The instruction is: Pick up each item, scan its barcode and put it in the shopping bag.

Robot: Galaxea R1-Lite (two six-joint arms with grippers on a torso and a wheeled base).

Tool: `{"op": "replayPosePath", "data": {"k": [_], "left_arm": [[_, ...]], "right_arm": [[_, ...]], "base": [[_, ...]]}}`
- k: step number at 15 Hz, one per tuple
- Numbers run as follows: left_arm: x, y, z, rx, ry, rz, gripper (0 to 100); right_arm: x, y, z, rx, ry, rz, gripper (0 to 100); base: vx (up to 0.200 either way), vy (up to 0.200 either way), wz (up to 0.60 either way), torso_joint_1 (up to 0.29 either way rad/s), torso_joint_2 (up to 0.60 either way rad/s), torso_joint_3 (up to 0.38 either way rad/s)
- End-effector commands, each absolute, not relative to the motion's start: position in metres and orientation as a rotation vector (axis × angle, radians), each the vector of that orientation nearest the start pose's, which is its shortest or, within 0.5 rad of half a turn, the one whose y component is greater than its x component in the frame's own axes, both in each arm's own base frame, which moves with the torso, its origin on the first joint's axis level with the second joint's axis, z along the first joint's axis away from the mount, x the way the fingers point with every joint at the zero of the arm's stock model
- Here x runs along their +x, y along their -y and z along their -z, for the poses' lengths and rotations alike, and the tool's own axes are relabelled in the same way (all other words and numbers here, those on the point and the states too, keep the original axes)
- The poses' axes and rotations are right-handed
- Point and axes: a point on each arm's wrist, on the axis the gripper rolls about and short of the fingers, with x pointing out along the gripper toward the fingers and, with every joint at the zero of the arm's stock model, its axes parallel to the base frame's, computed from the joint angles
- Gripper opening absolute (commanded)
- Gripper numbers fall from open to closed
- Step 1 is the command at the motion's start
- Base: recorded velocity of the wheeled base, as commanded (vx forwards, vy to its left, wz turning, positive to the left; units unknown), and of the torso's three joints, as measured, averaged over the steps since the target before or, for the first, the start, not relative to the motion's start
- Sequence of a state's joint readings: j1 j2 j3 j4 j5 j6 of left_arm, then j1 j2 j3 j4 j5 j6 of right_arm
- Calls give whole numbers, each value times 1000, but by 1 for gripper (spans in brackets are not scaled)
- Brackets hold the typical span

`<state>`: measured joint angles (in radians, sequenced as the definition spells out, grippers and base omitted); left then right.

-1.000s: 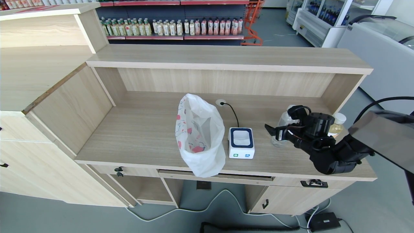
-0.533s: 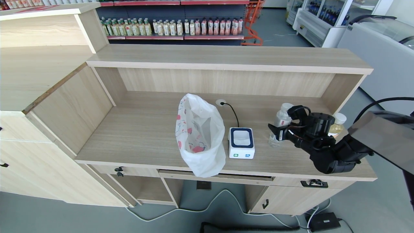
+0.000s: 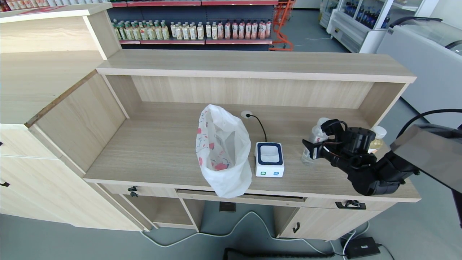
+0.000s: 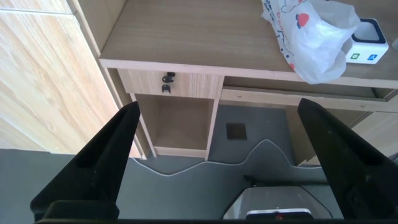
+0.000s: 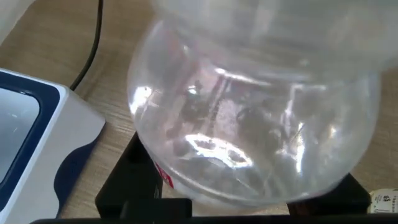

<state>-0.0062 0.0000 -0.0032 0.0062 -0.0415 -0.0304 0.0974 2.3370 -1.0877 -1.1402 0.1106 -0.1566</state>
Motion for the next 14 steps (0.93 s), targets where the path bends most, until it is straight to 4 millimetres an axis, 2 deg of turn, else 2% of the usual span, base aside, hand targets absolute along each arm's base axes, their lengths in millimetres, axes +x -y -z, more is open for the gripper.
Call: {"op": "replayPosePath", "data": {"k": [1,3,4,6,8,10,11,14], "left_arm": [[-23,1,-76,-31,-4,48,100],[-23,1,-76,-31,-4,48,100],[-23,1,-76,-31,-4,48,100],[-23,1,-76,-31,-4,48,100],[-23,1,-76,-31,-4,48,100],[-23,1,-76,-31,-4,48,100],[-23,1,-76,-31,-4,48,100],[-23,1,-76,-31,-4,48,100]], "right_arm": [[426,-43,-69,-159,-97,-214,0],[406,-38,-65,-158,-135,-214,0],[404,-35,-65,-158,-131,-207,0],[403,-32,-80,-154,-65,-197,0],[392,-31,-99,-104,-53,-192,0],[375,-28,-132,-34,-40,-189,0],[356,-26,-165,32,-32,-216,0],[280,-33,-252,273,-62,-507,0]], "base": [[0,0,0,0,0,0],[0,0,0,0,0,0],[0,0,0,0,0,0],[0,0,0,0,0,0],[0,0,0,0,0,0],[0,0,0,0,0,0],[0,0,0,0,0,0],[0,0,0,0,0,0]]}}
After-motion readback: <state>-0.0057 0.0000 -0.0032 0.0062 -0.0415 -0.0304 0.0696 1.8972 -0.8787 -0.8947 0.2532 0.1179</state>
